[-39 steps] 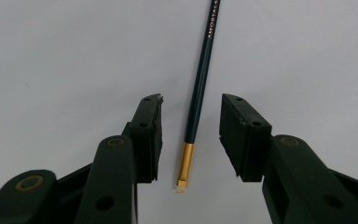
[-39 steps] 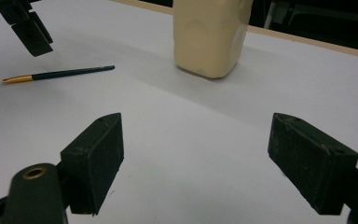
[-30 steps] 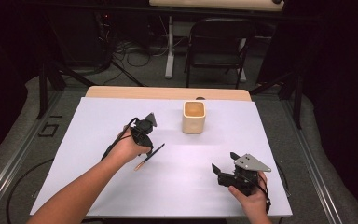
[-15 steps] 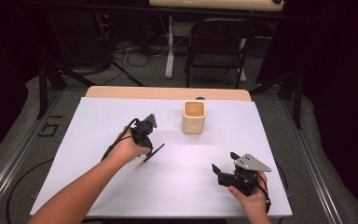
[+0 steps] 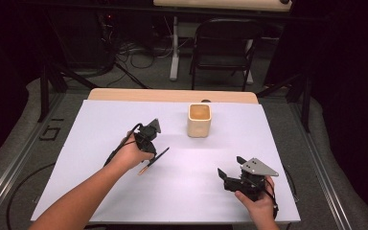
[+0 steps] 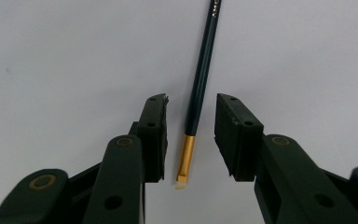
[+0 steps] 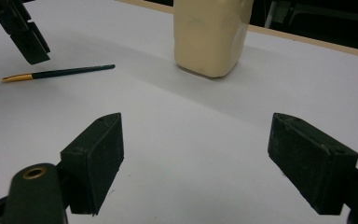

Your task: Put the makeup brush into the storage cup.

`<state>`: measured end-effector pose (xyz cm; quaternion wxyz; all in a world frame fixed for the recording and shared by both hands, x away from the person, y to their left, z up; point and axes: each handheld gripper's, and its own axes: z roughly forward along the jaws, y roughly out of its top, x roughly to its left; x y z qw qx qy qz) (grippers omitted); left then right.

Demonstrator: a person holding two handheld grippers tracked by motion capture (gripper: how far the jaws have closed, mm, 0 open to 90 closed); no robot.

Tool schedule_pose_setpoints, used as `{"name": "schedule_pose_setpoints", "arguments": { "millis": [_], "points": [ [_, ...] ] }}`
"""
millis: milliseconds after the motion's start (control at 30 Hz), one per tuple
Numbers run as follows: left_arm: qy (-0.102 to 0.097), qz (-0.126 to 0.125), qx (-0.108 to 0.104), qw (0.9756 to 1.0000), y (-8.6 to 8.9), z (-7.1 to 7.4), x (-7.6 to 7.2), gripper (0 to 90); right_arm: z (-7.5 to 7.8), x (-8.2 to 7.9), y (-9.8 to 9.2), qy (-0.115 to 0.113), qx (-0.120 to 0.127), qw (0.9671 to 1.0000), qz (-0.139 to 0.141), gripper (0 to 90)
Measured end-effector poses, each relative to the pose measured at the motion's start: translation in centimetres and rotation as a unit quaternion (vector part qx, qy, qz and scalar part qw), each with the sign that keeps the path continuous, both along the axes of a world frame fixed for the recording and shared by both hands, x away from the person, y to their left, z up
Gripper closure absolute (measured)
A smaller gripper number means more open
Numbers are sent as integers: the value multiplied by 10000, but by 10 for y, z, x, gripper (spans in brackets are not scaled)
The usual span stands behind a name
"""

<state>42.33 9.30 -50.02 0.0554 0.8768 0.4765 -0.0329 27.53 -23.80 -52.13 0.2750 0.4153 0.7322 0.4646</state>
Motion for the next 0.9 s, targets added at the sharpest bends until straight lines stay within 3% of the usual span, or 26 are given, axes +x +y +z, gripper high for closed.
{"name": "schedule_pose_setpoints", "arguments": {
  "millis": [900],
  "points": [
    [160, -50, 82, 9998, 3, -12, -5, 695, 0, 0, 0, 2, -7, 10000, -6, 181]
  ]
}}
